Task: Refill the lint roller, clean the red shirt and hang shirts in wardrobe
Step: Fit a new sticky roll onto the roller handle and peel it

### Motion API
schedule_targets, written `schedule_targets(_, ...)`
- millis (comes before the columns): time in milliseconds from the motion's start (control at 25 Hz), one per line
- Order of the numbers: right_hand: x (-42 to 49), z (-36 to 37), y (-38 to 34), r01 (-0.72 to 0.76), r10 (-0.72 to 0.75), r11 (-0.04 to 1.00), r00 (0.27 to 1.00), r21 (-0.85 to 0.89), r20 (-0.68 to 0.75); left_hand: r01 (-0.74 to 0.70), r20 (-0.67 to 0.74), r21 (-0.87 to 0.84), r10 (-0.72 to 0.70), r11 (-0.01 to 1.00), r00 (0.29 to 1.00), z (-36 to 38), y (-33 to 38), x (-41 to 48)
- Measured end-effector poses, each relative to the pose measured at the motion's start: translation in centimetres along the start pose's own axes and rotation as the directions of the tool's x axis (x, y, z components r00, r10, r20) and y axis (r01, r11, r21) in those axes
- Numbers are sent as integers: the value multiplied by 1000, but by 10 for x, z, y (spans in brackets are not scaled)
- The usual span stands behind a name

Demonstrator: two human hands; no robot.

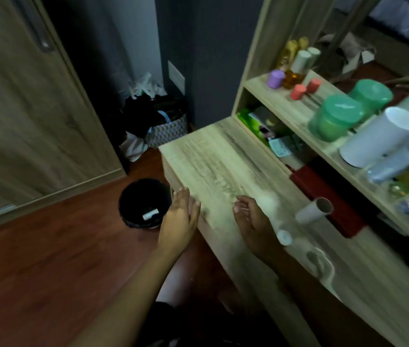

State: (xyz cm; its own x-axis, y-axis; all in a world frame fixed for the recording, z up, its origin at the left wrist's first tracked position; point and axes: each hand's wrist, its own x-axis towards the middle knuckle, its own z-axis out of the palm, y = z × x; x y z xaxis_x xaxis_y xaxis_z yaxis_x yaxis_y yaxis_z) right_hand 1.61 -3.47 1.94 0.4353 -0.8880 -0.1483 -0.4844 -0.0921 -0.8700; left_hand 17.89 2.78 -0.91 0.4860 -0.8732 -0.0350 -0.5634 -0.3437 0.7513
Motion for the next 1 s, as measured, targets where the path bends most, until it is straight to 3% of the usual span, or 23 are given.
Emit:
schedule_targets(120, -31, -62, 61, -45, 45, 998, 999, -54, -2, -45, 83, 63, 40, 997, 996, 61, 38, -25)
schedule_targets(360, -49, -144, 124, -174, 152, 978, 973, -116, -173, -171, 240, 133, 135, 976, 961, 138, 88, -57)
schedule_targets(520, -23, -157, 132, -77, 45, 987, 975, -144, -217, -203, 321, 194, 134, 960, 938, 158, 77, -70)
schedule_targets(840, 19, -144, 146, -76, 38, 990, 955, -120, -293, -360, 296, 348, 263, 865, 918, 169, 60, -81)
schedule_targets(920, 20, -145, 145, -59, 23, 991, 961, -123, -275, -327, 261, 334, 246, 884, 933, 168, 66, -78)
schedule_targets(1000, 12, -148, 138, 8, -30, 994, 978, -108, -208, -218, 132, 212, 193, 953, 972, 161, 77, -76)
